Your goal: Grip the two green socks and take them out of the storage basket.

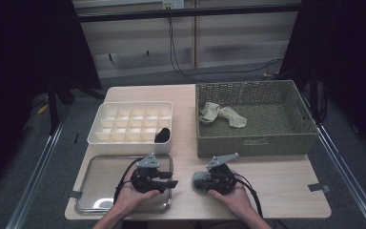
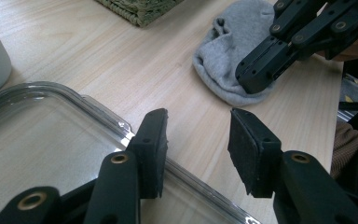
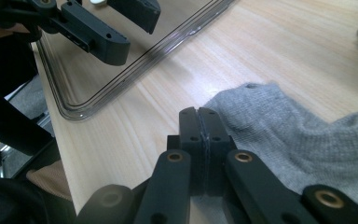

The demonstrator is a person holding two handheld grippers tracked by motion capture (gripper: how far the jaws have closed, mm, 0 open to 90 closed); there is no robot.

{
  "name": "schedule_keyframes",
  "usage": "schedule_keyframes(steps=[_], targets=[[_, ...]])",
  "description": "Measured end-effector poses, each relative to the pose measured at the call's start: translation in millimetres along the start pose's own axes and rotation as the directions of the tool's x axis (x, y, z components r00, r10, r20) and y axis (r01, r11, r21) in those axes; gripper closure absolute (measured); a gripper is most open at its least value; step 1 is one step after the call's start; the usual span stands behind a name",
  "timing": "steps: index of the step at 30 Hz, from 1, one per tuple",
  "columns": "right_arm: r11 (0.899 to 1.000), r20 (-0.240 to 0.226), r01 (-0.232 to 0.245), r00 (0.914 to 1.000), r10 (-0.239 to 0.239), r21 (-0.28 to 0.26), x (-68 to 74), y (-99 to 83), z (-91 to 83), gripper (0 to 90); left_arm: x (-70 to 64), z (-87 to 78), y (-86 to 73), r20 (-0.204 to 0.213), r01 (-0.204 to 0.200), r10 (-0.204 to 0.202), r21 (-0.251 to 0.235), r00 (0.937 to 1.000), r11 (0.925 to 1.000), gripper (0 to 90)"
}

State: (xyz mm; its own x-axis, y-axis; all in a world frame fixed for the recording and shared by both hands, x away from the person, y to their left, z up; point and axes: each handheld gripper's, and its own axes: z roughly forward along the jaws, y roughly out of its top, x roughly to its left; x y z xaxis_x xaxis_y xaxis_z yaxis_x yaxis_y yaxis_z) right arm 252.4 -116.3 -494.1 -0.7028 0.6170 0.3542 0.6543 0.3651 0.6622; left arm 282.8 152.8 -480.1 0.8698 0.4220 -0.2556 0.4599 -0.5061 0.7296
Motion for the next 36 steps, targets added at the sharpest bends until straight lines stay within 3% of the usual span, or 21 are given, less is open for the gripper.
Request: schedule_keyframes(steps=[9, 17, 25, 28, 32, 36], targets=[[0.995, -0.03, -0.032, 0.9991, 0.03, -0.095, -1.0, 8.3, -21.0, 90.0, -1.2, 0.5, 0.5, 0.004, -0.005, 0.005, -0.005, 1.0, 1.0, 57.1], [0.969, -0.029, -0.063, 0.9979, 0.058, -0.239, -8.7, 21.0, -60.2, 90.0, -10.1, 11.4, 10.2, 0.061, -0.032, 0.033, -0.021, 0.9976, 0.9993, 67.6], [0.945, -0.024, -0.044, 0.999, 0.038, -0.323, -3.9, 35.3, -85.0, 90.0, -16.9, 20.0, 13.0, 0.089, -0.05, 0.051, -0.014, 0.9947, 0.9987, 70.6], [0.942, -0.021, -0.039, 0.9992, 0.034, -0.333, -4.8, 39.6, -89.9, 90.0, -18.2, 23.3, 13.0, 0.095, -0.049, 0.049, -0.009, 0.9943, 0.9988, 71.3], [0.933, -0.019, -0.038, 0.9993, 0.033, -0.358, -5.9, 43.9, -96.1, 90.0, -24.7, 33.9, 11.9, 0.108, -0.077, 0.073, 0.037, 0.9914, 0.9963, 73.3], [0.927, -0.022, -0.039, 0.9992, 0.033, -0.374, -6.8, 42.9, -100.2, 90.0, -23.1, 44.7, 11.5, 0.062, -0.092, 0.085, 0.103, 0.9944, 0.9905, 72.2]])
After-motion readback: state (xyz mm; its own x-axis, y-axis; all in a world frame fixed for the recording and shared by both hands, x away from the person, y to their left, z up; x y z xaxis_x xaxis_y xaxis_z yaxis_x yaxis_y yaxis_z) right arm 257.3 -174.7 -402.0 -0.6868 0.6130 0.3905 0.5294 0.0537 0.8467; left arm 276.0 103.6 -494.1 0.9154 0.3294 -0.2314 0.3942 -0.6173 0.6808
